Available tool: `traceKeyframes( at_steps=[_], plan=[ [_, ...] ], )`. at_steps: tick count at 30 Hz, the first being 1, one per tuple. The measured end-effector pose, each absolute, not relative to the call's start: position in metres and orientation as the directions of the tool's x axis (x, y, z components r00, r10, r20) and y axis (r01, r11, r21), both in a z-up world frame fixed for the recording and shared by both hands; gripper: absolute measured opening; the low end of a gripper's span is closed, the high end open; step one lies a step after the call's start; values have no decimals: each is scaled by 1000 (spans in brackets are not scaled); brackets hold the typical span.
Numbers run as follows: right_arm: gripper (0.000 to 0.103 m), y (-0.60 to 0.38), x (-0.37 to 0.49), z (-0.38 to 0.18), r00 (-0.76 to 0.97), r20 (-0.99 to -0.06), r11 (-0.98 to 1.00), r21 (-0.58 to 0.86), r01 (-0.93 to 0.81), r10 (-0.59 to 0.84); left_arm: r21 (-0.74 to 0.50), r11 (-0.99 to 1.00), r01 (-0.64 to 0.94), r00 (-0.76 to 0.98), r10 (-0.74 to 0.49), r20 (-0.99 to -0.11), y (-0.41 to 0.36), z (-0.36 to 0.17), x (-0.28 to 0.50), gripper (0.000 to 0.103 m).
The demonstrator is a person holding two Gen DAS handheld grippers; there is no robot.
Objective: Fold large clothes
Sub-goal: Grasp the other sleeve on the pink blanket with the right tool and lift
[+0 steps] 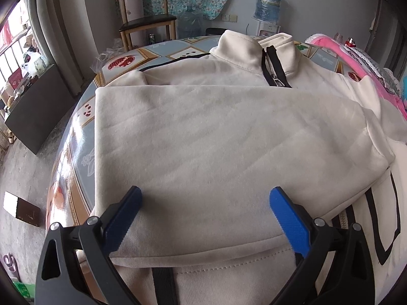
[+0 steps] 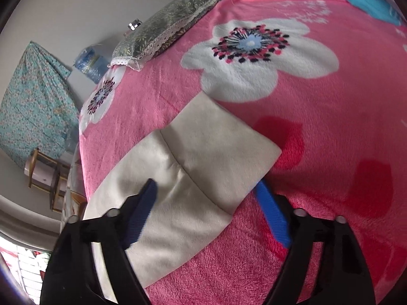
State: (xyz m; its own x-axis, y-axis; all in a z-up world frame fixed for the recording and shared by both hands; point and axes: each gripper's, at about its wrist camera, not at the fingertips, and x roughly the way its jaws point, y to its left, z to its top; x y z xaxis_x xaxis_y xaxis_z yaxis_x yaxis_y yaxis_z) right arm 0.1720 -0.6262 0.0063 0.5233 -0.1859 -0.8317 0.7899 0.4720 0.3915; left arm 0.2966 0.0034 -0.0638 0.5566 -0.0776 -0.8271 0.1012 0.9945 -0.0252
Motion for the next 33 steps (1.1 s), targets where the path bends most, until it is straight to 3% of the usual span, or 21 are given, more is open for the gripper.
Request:
traceKeyframes(
  at_steps=[4,7,9,10,21,33],
  plan=[
    [52,-635,171,0,504,-843,429,390,815,-190,-63,993,97,591,-109,-800,6,-54,295,99],
    [45,-635,170,1,495,-844,414,383,826,-207,-53,993,107,602,-107,-791,3,-50,299,98],
    [33,-630,173,10,471,-847,435,337,835,-248,-55,993,107,594,-108,-797,1,-52,303,98],
    [16,-628,174,15,446,-850,443,298,846,-279,-60,993,102,582,-109,-806,2,-53,305,96],
    [10,-567,184,118,603,-713,637,287,716,-357,-88,990,109,564,-135,-815,7,-62,308,93],
    [9,-416,228,220,823,-555,859,356,367,-122,-92,988,120,557,-144,-818,9,-60,306,93]
  ],
)
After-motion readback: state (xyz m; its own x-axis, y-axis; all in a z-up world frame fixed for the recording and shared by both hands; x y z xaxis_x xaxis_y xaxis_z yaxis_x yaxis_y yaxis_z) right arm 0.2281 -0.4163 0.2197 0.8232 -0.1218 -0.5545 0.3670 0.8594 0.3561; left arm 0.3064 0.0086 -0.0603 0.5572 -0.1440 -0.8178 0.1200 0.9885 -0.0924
